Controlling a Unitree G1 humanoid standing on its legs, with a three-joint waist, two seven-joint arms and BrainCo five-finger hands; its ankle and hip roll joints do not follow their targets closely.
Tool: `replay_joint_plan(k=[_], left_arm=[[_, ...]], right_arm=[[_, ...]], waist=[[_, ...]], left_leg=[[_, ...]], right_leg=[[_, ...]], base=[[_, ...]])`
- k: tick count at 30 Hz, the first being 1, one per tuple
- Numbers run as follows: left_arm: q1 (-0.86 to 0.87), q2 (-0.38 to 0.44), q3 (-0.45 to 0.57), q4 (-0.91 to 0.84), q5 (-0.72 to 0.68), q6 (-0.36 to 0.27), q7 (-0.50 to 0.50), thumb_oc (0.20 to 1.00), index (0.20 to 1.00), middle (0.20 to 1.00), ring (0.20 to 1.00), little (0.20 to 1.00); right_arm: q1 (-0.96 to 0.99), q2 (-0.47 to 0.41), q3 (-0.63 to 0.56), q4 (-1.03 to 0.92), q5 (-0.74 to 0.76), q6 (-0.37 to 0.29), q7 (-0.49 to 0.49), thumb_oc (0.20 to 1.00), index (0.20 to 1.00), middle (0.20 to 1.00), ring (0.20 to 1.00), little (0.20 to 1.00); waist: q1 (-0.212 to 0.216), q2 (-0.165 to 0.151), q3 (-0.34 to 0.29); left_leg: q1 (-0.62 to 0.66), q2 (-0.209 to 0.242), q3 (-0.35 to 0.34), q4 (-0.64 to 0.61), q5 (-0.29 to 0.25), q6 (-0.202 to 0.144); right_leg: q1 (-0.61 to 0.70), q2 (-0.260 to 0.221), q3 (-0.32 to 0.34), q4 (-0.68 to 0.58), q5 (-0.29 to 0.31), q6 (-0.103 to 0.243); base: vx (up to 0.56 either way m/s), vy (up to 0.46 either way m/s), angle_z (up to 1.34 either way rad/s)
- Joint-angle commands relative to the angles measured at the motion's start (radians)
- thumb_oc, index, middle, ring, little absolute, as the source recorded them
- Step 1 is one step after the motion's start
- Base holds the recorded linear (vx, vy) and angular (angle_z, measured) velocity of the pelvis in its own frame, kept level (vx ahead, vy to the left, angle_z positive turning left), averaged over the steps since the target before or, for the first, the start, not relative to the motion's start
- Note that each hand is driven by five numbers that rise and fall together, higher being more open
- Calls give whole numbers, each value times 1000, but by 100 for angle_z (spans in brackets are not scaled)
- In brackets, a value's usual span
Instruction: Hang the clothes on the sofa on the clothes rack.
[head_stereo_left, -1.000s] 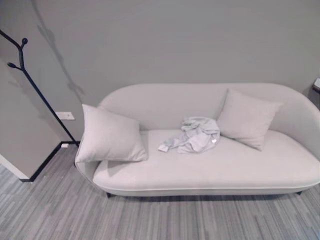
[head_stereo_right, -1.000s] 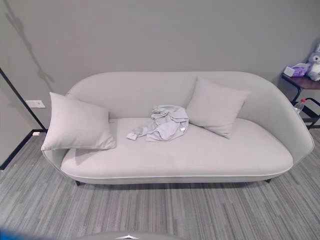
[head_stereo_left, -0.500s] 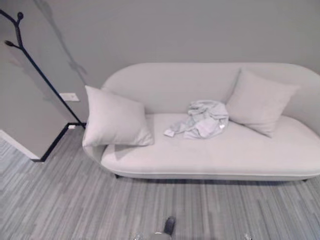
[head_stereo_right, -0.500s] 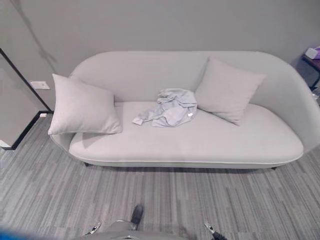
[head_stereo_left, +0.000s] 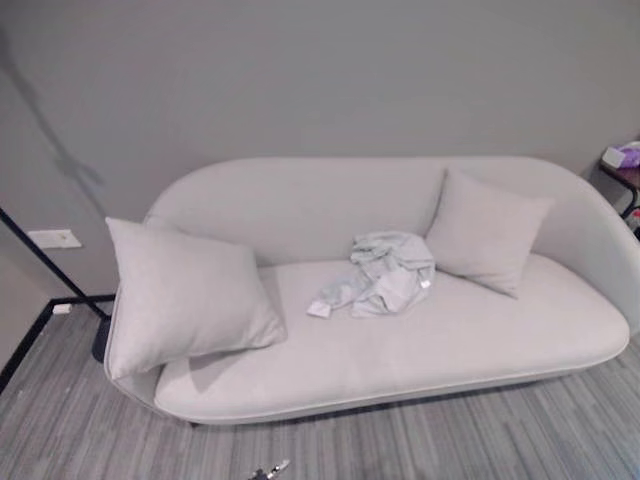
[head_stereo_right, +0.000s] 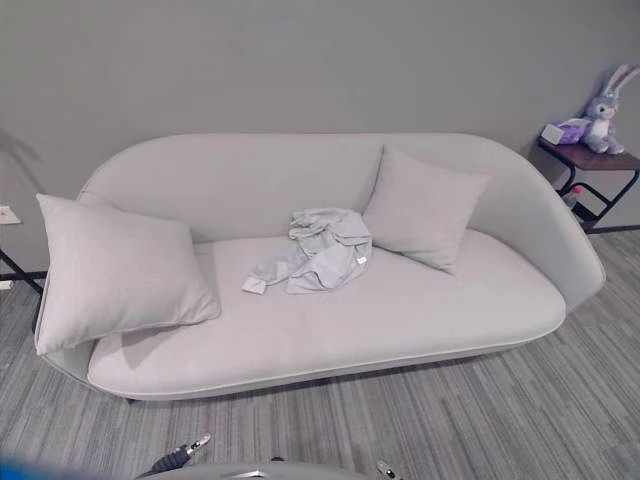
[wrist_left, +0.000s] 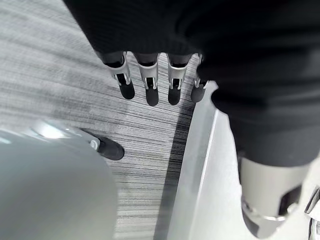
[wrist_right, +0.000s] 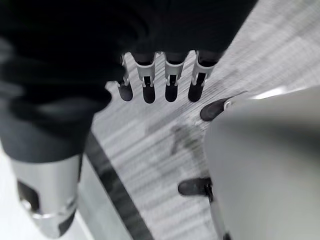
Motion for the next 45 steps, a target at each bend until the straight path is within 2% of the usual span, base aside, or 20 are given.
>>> replay_joint_plan(k=[1, 3, 5, 8, 10, 11, 12, 19, 20, 23, 24, 25, 26, 27, 29, 31, 32, 35, 40, 45], left_arm=[[-6, -17, 28, 33, 38, -15, 25, 1000, 1000, 1000, 1000, 1000], [0, -12, 37, 29, 42, -12, 37, 1000, 1000, 1000, 1000, 1000], [11, -10, 42, 29, 59, -10, 50, 1000, 1000, 1000, 1000, 1000], [31, -4, 59, 18, 63, -11, 56, 1000, 1000, 1000, 1000, 1000], [42, -13, 78, -6, 78, -11, 65, 1000, 1000, 1000, 1000, 1000], [43, -13, 77, -6, 78, -11, 65, 1000, 1000, 1000, 1000, 1000], [35, -20, 84, -13, 102, -9, 70, 1000, 1000, 1000, 1000, 1000], [6, -30, 77, -42, 137, -13, 61, 1000, 1000, 1000, 1000, 1000], [0, -32, 68, -66, 153, -10, 61, 1000, 1000, 1000, 1000, 1000], [-3, -33, 61, -76, 160, -8, 64, 1000, 1000, 1000, 1000, 1000], [-9, -34, 43, -97, 179, -6, 69, 1000, 1000, 1000, 1000, 1000], [-10, -33, 35, -97, 188, -3, 71, 1000, 1000, 1000, 1000, 1000], [-14, -31, 22, -95, 207, 0, 82, 1000, 1000, 1000, 1000, 1000], [-15, -31, 22, -95, 207, 0, 83, 1000, 1000, 1000, 1000, 1000], [-7, -29, 27, -98, 190, 0, 95, 1000, 1000, 1000, 1000, 1000], [-1, -41, 11, -91, 195, -3, 104, 1000, 1000, 1000, 1000, 1000], [-4, -54, -39, -95, 228, -4, 105, 1000, 1000, 1000, 1000, 1000], [-9, -64, -83, -117, 223, -11, 108, 1000, 1000, 1000, 1000, 1000], [-20, -62, -105, -125, 197, -28, 124, 1000, 1000, 1000, 1000, 1000], [-14, -40, -126, -110, 190, -42, 138, 1000, 1000, 1000, 1000, 1000]], right_arm=[[-38, -42, 7, -81, -55, -52, -37, 1000, 1000, 1000, 1000, 1000], [-52, -49, 12, -143, -87, -65, -74, 1000, 1000, 1000, 1000, 1000], [-54, -53, 19, -226, -117, -70, -104, 1000, 1000, 1000, 1000, 1000], [-28, -91, 9, -428, -187, -79, -165, 1000, 1000, 1000, 1000, 1000], [29, -173, -12, -699, -397, -73, -242, 1000, 1000, 1000, 1000, 1000], [33, -173, -13, -704, -399, -70, -243, 1000, 1000, 1000, 1000, 1000], [65, -230, -28, -859, -530, -69, -267, 1000, 1000, 1000, 1000, 1000], [90, -351, -30, -1110, -752, -66, -260, 1000, 1000, 1000, 1000, 1000], [79, -395, -21, -1171, -862, -45, -257, 1000, 1000, 1000, 1000, 1000], [70, -416, -21, -1191, -918, -29, -265, 1000, 1000, 1000, 1000, 1000], [34, -455, -8, -1244, -1032, -3, -268, 1000, 1000, 1000, 1000, 1000], [22, -468, -9, -1274, -1055, -1, -262, 1000, 1000, 1000, 1000, 1000], [1, -468, -2, -1277, -1055, 9, -277, 1000, 1000, 1000, 1000, 1000], [-1, -468, -1, -1274, -1054, 8, -279, 1000, 1000, 1000, 1000, 1000], [-27, -480, 10, -1263, -1082, 12, -287, 1000, 1000, 1000, 1000, 1000], [-84, -495, 34, -1207, -1093, 15, -308, 1000, 1000, 1000, 1000, 1000], [-149, -509, 52, -1148, -1101, 33, -332, 1000, 1000, 1000, 1000, 1000], [-234, -516, 80, -1058, -1058, 32, -374, 1000, 1000, 1000, 1000, 1000], [-357, -520, 156, -896, -1008, 15, -425, 1000, 1000, 1000, 1000, 1000], [-510, -511, 284, -684, -939, -14, -440, 1000, 1000, 1000, 1000, 1000]], waist=[[1, 12, -3], [-7, 21, 21], [1, 24, 35], [-3, 19, 33], [-20, 30, 36], [-20, 31, 37], [-39, 34, 50], [-74, 32, 99], [-79, 28, 103], [-81, 29, 105], [-81, 24, 104], [-83, 19, 103], [-80, 2, 96], [-83, 2, 96], [-76, 0, 86], [-74, 10, 75], [-67, 20, 76], [-59, 36, 82], [-36, 52, 107], [18, 70, 131]], left_leg=[[-67, 33, -42, 6, 25, -28], [-39, 28, -48, 12, 6, -7], [-10, 25, -63, 23, -17, -1], [26, 26, -82, 20, -43, 5], [45, 33, -84, 11, -59, 10], [48, 34, -85, 11, -60, 9], [79, 34, -93, 4, -71, 13], [171, 37, -113, -8, -113, 6], [189, 45, -135, -8, -128, -3], [198, 50, -149, -8, -136, -7], [214, 62, -175, -8, -151, -20], [224, 67, -189, -8, -161, -29], [235, 88, -214, -8, -167, -46], [234, 88, -217, -8, -167, -47], [231, 125, -230, -8, -164, -64], [209, 161, -260, -8, -151, -84], [178, 178, -283, -8, -132, -101], [132, 194, -320, -8, -107, -118], [76, 190, -352, -8, -78, -130], [10, 172, -371, -8, -51, -138]], right_leg=[[-7, -51, 53, 41, 147, 95], [-54, -54, 39, 137, 193, 76], [-74, -75, -12, 164, 206, 64], [-88, -80, -50, 87, 194, 58], [-149, -44, -44, -5, 161, 64], [-146, -43, -45, -5, 160, 63], [-203, -18, -42, -55, 179, 69], [-276, 39, -1, -142, 241, 90], [-299, 48, 28, -147, 247, 96], [-307, 54, 42, -147, 252, 99], [-319, 58, 63, -147, 261, 104], [-320, 58, 59, -143, 265, 102], [-298, 46, 58, -132, 262, 94], [-298, 46, 55, -131, 260, 94], [-295, 51, 37, -86, 245, 81], [-287, 59, -6, -75, 222, 64], [-281, 66, -35, -75, 204, 52], [-287, 68, -87, -66, 186, 41], [-308, 60, -132, -52, 172, 39], [-326, 45, -174, -61, 173, 43]], base=[[56, 180, -13], [53, 160, -19], [89, 118, -14], [90, 32, -27], [124, -2, -28], [172, -34, -20], [100, -32, -17], [135, -80, -11], [179, -133, 1], [153, -133, 8], [222, -215, 38], [359, -365, 51], [221, -237, 38], [216, -254, 37], [161, -221, 61], [149, -240, 45], [104, -180, 47], [41, -105, 65], [-1, -21, 39], [29, 10, 35]])
